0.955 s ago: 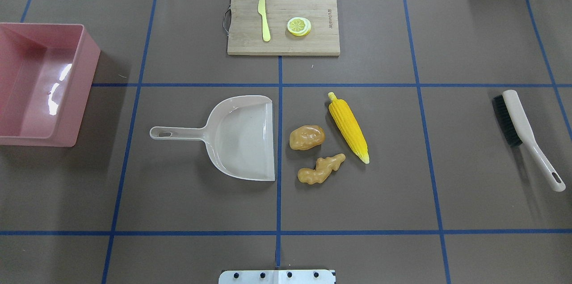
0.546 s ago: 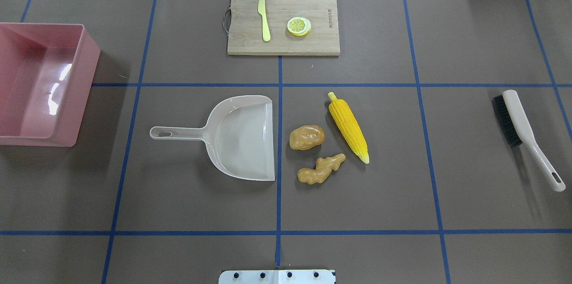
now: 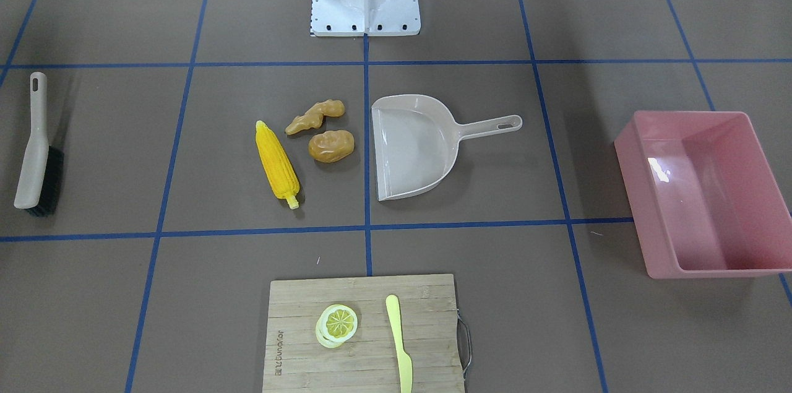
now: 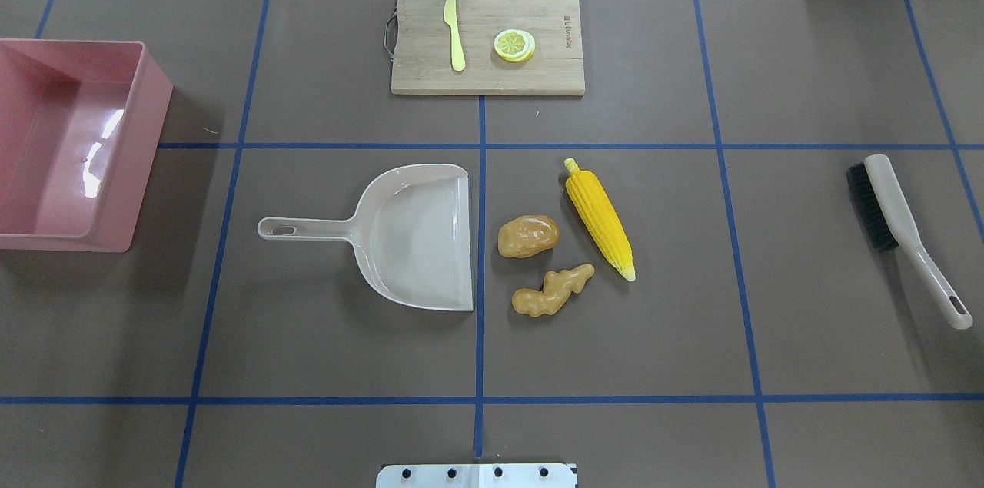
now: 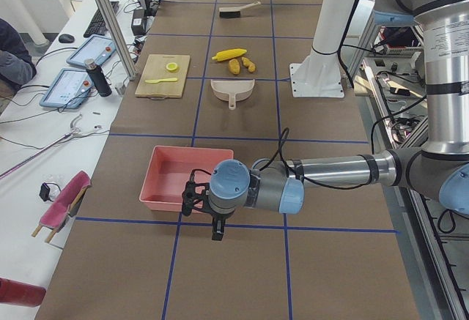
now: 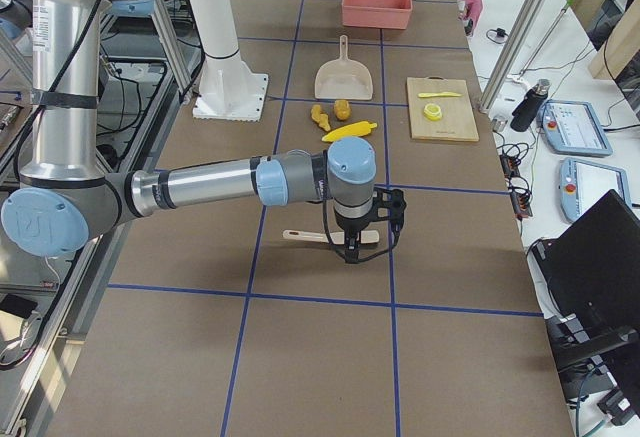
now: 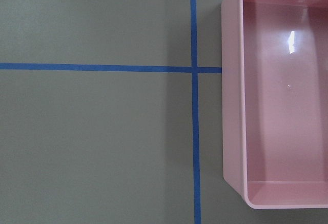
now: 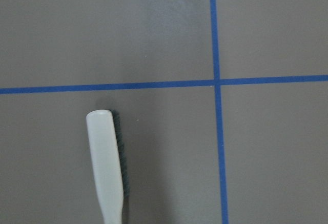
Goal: Sweep and dump trash into bin
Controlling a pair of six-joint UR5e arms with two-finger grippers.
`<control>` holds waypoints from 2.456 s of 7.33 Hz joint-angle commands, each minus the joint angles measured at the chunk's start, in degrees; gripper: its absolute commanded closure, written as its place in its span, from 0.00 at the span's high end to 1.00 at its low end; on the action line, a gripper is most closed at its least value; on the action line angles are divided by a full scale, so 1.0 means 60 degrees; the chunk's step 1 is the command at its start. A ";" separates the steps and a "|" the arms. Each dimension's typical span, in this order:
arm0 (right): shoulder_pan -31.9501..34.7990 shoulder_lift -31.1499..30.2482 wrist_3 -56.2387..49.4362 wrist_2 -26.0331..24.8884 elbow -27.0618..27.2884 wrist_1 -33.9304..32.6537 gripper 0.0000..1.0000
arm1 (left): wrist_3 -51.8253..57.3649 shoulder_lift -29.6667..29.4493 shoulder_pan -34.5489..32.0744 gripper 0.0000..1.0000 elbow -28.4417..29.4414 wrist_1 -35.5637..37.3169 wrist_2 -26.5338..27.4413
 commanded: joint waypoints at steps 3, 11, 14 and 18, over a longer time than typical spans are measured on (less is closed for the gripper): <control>-0.2154 -0.1779 0.1076 -0.0434 0.0871 0.2422 1.00 | 0.0006 -0.1105 0.1834 0.99 -0.0938 0.0024 0.1000; -0.4854 -0.1726 0.3025 -0.1991 -0.0432 0.4774 1.00 | 0.0181 -0.2639 0.7457 0.99 -0.3330 -0.0343 0.1949; -0.5059 -0.1740 0.3345 -0.1845 -0.0550 0.4759 1.00 | 0.3600 -0.2948 0.7856 0.99 -0.2822 -0.0517 0.2229; -0.5075 -0.1726 0.3376 -0.1786 -0.0740 0.4759 0.67 | 0.4563 -0.4105 0.8310 0.99 -0.1881 -0.1105 0.2816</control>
